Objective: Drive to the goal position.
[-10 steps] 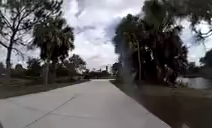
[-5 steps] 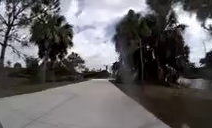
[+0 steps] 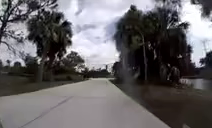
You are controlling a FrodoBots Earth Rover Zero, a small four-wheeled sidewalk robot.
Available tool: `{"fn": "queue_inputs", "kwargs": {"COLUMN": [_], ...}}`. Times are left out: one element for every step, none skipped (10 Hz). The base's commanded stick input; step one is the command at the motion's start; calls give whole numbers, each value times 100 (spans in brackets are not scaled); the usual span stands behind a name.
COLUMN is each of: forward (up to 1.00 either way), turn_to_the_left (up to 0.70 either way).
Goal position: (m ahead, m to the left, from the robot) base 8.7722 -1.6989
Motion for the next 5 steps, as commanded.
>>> {"fn": "queue_inputs", "kwargs": {"forward": [59, 59, 59, 59, 59], "turn_to_the_left": [1, 1, 1, 1, 1]}}
